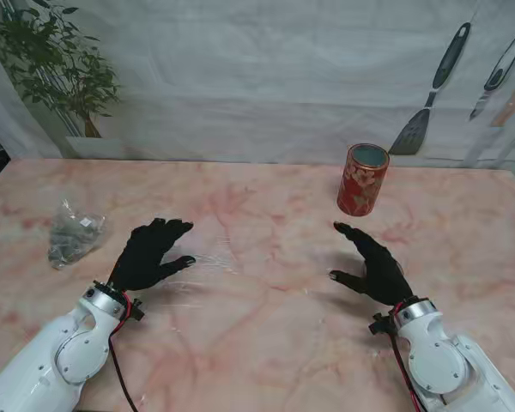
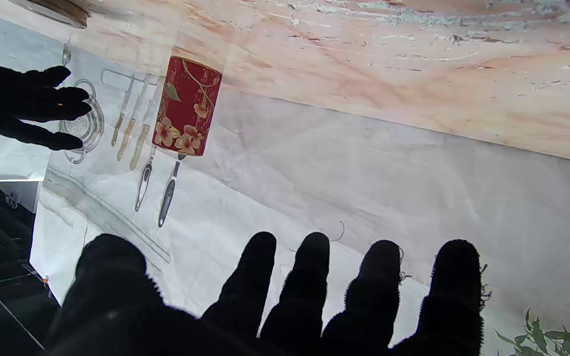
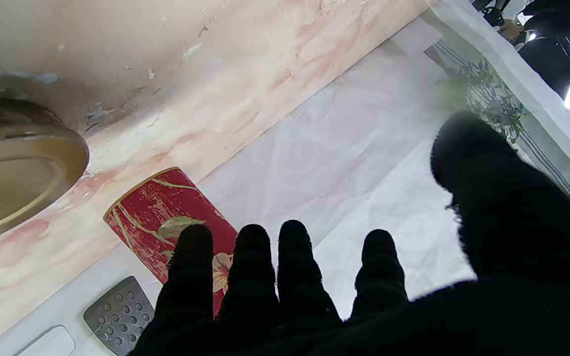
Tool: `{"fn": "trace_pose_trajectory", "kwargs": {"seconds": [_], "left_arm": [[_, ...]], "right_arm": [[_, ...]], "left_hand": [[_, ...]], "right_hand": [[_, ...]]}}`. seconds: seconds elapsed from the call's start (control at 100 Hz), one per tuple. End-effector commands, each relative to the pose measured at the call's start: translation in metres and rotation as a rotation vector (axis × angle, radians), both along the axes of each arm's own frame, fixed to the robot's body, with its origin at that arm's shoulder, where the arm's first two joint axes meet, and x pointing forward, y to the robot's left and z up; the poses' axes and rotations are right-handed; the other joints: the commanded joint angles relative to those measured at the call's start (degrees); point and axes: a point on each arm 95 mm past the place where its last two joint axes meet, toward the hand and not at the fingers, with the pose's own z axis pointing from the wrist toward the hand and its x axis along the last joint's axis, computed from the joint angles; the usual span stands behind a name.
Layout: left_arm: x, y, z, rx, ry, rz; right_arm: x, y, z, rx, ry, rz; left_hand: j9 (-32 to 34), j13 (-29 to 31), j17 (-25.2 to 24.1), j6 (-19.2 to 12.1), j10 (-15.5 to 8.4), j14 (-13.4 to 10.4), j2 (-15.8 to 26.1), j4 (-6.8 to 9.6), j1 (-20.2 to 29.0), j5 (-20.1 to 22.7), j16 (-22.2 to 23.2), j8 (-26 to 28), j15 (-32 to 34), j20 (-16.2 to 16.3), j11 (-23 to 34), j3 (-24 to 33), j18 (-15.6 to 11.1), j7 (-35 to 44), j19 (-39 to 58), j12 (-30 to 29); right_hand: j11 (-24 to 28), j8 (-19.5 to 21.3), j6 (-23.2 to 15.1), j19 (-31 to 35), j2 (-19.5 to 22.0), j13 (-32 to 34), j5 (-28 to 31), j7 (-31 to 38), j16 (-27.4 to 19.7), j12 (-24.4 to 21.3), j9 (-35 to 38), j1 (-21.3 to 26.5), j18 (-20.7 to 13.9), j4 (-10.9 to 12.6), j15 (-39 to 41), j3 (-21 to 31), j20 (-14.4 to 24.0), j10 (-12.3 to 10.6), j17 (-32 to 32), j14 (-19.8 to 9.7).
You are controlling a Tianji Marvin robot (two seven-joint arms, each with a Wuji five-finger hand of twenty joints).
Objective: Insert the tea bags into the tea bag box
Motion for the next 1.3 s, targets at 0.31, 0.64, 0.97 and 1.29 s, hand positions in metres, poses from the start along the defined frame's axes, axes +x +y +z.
{"fn": "trace_pose_trajectory", "kwargs": {"seconds": [0.31, 0.64, 0.97, 1.29], "left_arm": [[0.0, -0.005, 0.003, 0.001, 0.006, -0.025], [0.001, -0.005, 0.003, 0.002, 0.005, -0.026], [0.003, -0.006, 0.004, 0.003, 0.005, -0.038], [0.004, -0.008, 0.004, 0.005, 0.011, -0.048]], "right_arm": [[-0.002, -0.001, -0.002, -0.005, 0.031, 0.025], [0.003, -0.001, 0.0, -0.016, 0.03, 0.03], [0.007, -0.006, 0.003, -0.041, 0.031, 0.006], [0.01, -0.012, 0.008, -0.072, 0.006, -0.038]], "left_hand": [[0.05, 0.42, 0.01, -1.28, -1.38, -0.45, 1.95, 0.84, -1.18, -1.64, 0.14, 0.05, -0.61, 0.89, -0.56, -0.8, 0.03, 0.27, 0.37, 0.33], [0.14, 0.46, 0.05, -1.32, -1.49, -0.34, 2.0, 0.84, -1.07, -1.54, 0.15, 0.06, -0.59, 0.88, -0.55, -0.78, -0.04, 0.29, 0.42, 0.33], [0.14, 0.54, 0.02, -1.25, -1.52, -0.43, 1.99, 0.83, -1.04, -1.54, 0.17, 0.06, -0.55, 0.87, -0.55, -0.81, 0.07, 0.29, 0.46, 0.33], [0.25, 0.65, 0.04, -1.32, -1.49, -0.36, 2.03, 0.82, -1.07, -1.53, 0.2, 0.06, -0.51, 0.86, -0.53, -0.83, 0.09, 0.29, 0.5, 0.34]], "right_hand": [[-1.12, 0.85, -0.07, -2.28, 0.88, -1.81, 0.43, -0.92, -0.43, -0.46, -1.53, -0.33, -2.24, -0.2, -1.68, -2.33, 0.93, -0.71, -0.79, -1.66], [-1.04, 0.94, -0.13, -2.31, 1.01, -1.7, 0.38, -0.95, -0.36, -0.37, -1.39, -0.31, -2.21, -0.16, -1.59, -2.47, 1.07, -0.66, -0.73, -1.56], [-0.44, 1.18, -0.49, -1.83, 0.95, -0.78, 0.69, -0.6, 0.11, 0.01, -0.32, -0.1, -1.4, -0.12, -0.72, -2.04, 1.27, -0.21, 0.21, -0.59], [1.23, 1.48, -1.12, -0.47, 0.28, 1.82, 1.06, 0.34, 1.15, 0.87, 2.04, 0.05, -0.21, -0.19, 1.63, -0.47, 1.54, 0.26, 2.17, 0.9]]}}
